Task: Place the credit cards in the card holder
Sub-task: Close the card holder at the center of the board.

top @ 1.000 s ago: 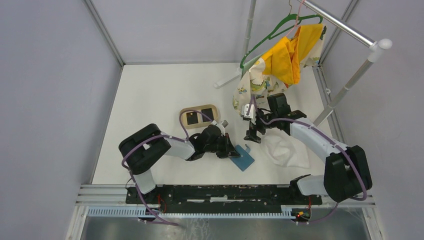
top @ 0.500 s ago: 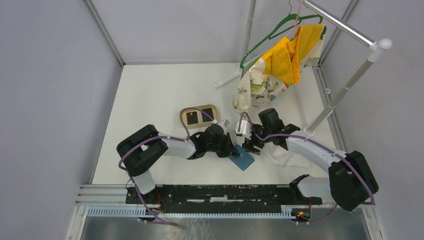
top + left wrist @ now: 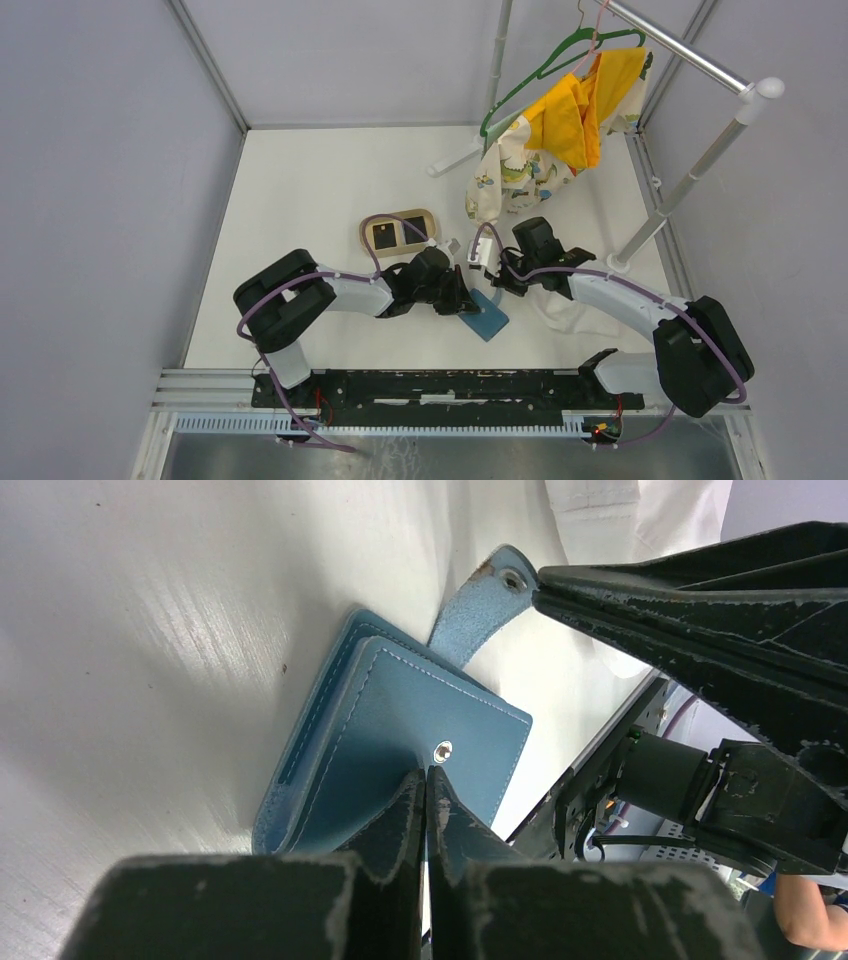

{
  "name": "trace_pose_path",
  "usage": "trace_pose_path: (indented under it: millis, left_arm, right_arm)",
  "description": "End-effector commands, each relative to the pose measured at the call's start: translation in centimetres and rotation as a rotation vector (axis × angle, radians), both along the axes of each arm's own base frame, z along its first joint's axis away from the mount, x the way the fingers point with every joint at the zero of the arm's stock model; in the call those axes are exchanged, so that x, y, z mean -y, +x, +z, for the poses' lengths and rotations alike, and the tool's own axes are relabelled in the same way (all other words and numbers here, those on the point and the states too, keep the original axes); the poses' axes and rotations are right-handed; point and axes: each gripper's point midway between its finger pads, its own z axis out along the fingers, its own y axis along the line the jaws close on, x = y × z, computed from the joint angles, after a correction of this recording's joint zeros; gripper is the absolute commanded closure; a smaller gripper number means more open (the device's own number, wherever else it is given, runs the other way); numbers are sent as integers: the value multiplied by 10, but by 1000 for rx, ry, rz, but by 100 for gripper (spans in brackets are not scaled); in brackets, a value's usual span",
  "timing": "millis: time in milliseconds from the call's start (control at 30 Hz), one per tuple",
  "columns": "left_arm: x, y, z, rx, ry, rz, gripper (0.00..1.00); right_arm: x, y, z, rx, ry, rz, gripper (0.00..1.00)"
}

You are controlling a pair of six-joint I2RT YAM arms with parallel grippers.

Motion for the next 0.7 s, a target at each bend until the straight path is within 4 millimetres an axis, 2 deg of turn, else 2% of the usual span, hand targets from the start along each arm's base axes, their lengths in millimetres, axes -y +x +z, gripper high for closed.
trace_pose_path:
  millis: [0, 167, 333, 367, 433, 467, 533, 600, 667]
  left_arm:
    - [-1, 7, 1, 53, 37, -7, 93]
    - [-1, 10, 3, 42, 17, 1, 92]
    - [-10, 14, 6, 39, -2, 22, 92]
    - [-11, 15, 10, 45, -9, 25, 92]
    - [-11, 15, 14, 52, -14, 24, 92]
    - [-11, 15, 16, 56, -15, 21, 91]
    - [-11, 15, 18, 61, -21, 17, 91]
    - [-9, 15, 20, 65, -25, 9, 92]
    - [-8, 15, 23, 71, -31, 5, 91]
  right_arm:
    - [-20, 19, 28, 51, 76, 7, 100]
    - [-41, 25, 40, 4, 125, 67, 100]
    - [-48, 26, 48, -25, 131, 109, 100]
    - [-46, 23, 49, -34, 122, 118, 96]
    - [-39, 15, 48, -44, 98, 123, 79]
    - [-34, 12, 47, -40, 86, 114, 73]
    - [-21, 8, 36, -28, 49, 62, 61]
    - [-10, 5, 26, -20, 20, 18, 53]
    - [-3, -1, 16, -41, -3, -1, 50]
